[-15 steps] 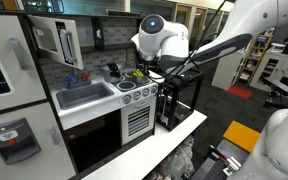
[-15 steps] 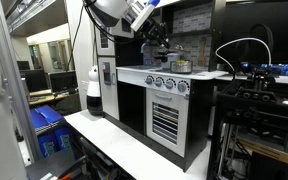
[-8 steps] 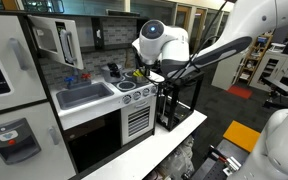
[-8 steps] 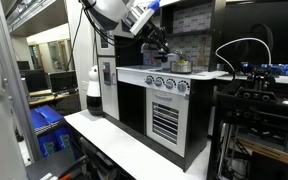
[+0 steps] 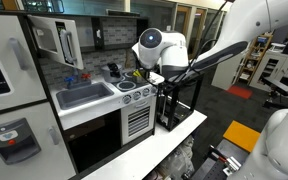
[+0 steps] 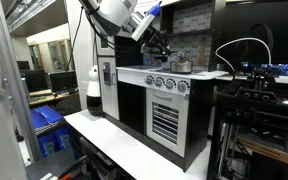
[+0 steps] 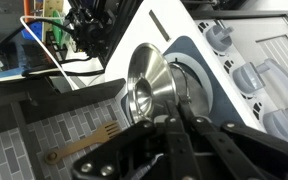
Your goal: Place the lid on the pot
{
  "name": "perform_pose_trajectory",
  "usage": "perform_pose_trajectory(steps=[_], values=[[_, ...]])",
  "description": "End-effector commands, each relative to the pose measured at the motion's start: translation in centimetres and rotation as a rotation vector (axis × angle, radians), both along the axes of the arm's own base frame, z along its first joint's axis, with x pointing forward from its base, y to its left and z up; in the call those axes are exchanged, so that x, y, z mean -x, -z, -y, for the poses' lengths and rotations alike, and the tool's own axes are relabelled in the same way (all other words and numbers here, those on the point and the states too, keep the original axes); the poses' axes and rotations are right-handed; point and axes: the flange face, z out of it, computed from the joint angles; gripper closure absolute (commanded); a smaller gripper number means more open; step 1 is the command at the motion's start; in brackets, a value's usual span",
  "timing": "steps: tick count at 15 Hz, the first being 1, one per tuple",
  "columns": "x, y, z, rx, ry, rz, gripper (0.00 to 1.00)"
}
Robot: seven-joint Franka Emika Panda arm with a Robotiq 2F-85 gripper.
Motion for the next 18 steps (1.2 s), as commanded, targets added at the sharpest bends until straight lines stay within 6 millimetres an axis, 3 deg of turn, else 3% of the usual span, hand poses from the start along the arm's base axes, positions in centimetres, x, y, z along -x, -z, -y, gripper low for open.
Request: perform_pose_trajectory(steps=[1, 10, 18], values=[[-1.3, 1.2, -0.1, 0.003, -0.009, 0.011, 0.98], [-3.6, 2.0, -1.5, 0.031, -0.051, 0.043, 0.98], [-4.1, 2.5, -2.0, 0.037, -0.059, 0.037, 0.98]])
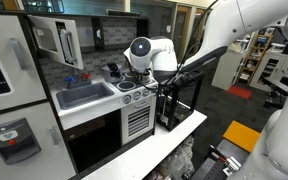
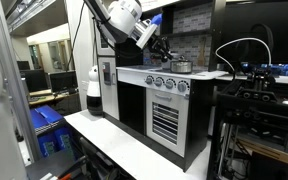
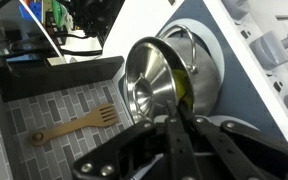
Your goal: Place the lid on the pot
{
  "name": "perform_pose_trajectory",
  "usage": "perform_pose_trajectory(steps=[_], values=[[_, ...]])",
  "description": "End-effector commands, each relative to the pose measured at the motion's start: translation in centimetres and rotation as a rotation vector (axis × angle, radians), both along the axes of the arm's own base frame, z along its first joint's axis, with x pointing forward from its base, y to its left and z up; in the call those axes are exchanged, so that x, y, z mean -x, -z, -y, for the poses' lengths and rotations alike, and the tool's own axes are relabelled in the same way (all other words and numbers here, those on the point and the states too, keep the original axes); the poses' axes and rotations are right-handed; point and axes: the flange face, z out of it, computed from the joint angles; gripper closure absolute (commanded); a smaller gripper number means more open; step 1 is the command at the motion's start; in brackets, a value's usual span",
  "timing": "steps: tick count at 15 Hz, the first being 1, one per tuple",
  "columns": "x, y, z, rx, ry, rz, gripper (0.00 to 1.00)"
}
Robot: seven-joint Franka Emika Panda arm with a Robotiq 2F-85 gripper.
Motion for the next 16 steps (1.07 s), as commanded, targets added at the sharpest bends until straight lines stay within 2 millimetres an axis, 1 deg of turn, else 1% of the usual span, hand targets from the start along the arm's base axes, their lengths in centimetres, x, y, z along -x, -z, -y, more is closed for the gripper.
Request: perform_pose_trajectory(steps=[1, 11, 16], values=[[-0.5, -0.1, -0.1, 0.009, -0.014, 0.018, 0.98], [0.1, -0.1, 0.8, 0.047, -0.009, 0.011, 0.98], [0.5, 0.1, 0.8, 0.045, -0.008, 0.001, 0.98]])
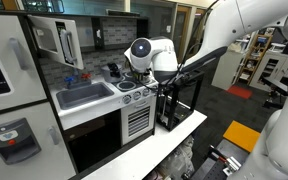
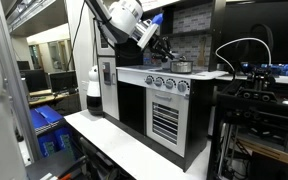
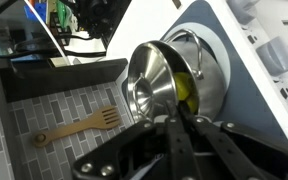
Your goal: Place the lid on the pot
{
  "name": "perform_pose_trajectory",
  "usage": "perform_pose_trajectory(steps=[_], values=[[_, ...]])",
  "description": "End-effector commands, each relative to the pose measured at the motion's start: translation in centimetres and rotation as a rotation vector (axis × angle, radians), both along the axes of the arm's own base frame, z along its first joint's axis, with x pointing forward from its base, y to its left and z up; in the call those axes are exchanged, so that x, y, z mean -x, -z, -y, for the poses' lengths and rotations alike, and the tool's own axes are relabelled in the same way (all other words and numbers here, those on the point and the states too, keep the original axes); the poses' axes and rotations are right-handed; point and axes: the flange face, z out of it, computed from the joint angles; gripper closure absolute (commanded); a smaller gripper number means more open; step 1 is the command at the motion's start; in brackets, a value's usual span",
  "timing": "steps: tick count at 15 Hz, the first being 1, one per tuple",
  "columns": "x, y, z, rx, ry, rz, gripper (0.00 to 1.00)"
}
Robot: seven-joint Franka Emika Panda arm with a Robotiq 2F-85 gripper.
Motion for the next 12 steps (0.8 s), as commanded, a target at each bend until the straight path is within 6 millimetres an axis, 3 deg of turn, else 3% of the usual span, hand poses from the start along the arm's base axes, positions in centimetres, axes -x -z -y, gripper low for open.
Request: perform_pose_trajectory(steps=[1, 4, 5, 6, 12], values=[[0.69, 0.04, 0.4, 0.023, -0.006, -0.002, 0.98], [0.82, 0.06, 0.39, 0.024, -0.003, -0.006, 0.98], [0.84, 0.04, 0.39, 0.026, -0.002, -0.006, 0.68], [0.87, 0.01, 0.38, 0.027, 0.0, -0.007, 0.68], [1.01, -0.56, 0.25, 0.024, 0.007, -0.016, 0.25]])
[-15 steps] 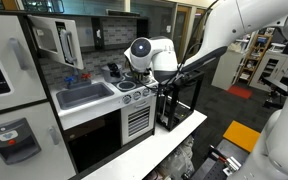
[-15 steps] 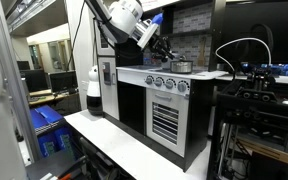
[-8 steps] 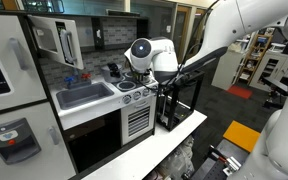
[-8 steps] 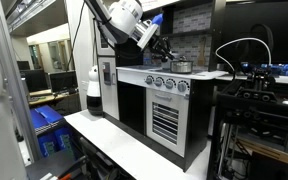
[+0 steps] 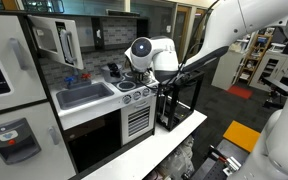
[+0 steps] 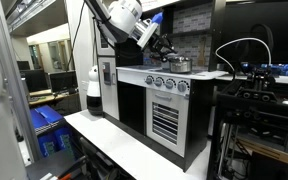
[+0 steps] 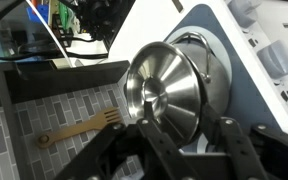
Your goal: Place the lid on the pot
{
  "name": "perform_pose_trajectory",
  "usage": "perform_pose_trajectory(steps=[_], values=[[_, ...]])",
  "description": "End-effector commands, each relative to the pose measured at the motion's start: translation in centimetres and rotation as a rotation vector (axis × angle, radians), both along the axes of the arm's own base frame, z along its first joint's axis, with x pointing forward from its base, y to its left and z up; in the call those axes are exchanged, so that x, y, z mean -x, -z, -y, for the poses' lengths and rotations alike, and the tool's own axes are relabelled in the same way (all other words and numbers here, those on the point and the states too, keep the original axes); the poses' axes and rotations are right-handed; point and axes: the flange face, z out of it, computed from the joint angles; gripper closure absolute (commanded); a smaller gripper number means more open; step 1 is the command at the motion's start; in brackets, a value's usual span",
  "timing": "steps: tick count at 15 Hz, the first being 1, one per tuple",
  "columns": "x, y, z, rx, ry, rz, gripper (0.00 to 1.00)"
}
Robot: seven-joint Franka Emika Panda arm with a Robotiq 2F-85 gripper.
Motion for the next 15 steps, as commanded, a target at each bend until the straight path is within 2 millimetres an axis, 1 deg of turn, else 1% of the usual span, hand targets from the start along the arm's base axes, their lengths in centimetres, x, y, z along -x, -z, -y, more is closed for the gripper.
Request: perform_pose_trajectory(steps=[1, 2, 4, 7, 9, 15], values=[[0.8, -0.5, 0.1, 0.015, 0.004, -0.022, 0.19], [0.9, -0.7, 0.1, 0.012, 0.006, -0.03, 0.12], [0.8, -1.0, 0.0, 0.012, 0.008, -0.032, 0.01], [0.7, -1.3, 0.2, 0.012, 0.015, -0.032, 0.0], [0.3, -1.5, 0.6, 0.005, 0.028, -0.034, 0.0], [-1.8, -2.7, 3.6, -0.047, 0.102, -0.061, 0.0]])
